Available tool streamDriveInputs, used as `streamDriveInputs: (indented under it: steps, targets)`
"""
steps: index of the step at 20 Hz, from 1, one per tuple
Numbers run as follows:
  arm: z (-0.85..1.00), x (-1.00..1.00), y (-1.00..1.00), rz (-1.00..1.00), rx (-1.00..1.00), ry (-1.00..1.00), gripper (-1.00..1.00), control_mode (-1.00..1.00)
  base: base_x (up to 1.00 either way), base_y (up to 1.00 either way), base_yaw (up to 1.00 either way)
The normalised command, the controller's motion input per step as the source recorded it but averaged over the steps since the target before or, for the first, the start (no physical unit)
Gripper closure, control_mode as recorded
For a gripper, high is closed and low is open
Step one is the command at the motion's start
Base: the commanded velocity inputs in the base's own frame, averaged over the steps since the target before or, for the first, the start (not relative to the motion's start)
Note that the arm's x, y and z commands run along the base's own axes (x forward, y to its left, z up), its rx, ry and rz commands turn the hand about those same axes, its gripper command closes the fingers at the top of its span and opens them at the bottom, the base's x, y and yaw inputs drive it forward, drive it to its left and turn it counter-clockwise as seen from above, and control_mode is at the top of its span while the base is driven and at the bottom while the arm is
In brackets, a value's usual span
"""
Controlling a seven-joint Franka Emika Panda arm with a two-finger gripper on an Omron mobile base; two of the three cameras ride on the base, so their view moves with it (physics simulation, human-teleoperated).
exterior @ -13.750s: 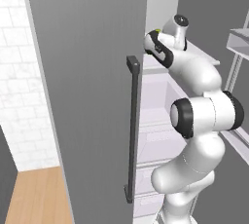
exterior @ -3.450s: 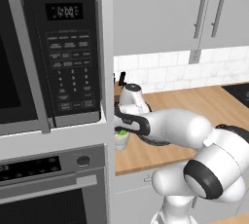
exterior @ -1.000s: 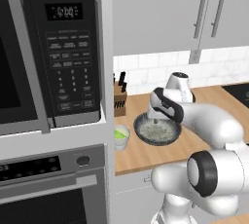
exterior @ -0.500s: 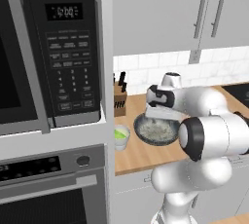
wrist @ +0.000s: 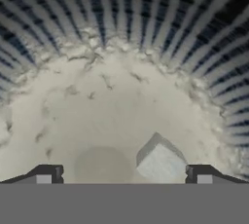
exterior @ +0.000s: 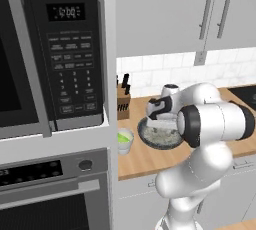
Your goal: Grab a lemon wedge from the fridge and one ice cube from the ice bowl, and put them in the glass of lemonade.
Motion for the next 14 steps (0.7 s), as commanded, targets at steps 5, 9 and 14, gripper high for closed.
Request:
streamDriveInputs:
  steps: [5, 9, 14]
  targets:
    - [-0.09, 0.45, -0.13, 0.00, 0.00, 0.00, -1.00, -1.00, 0.00, 0.00, 0.00]
    - [-0.22, 0.08, -0.14, 0.00, 0.00, -0.04, -1.00, -1.00, 0.00, 0.00, 0.00]
    - [-0.04, -0.39, -0.04, 0.00, 0.00, -0.05, -1.00, -1.00, 0.00, 0.00, 0.00]
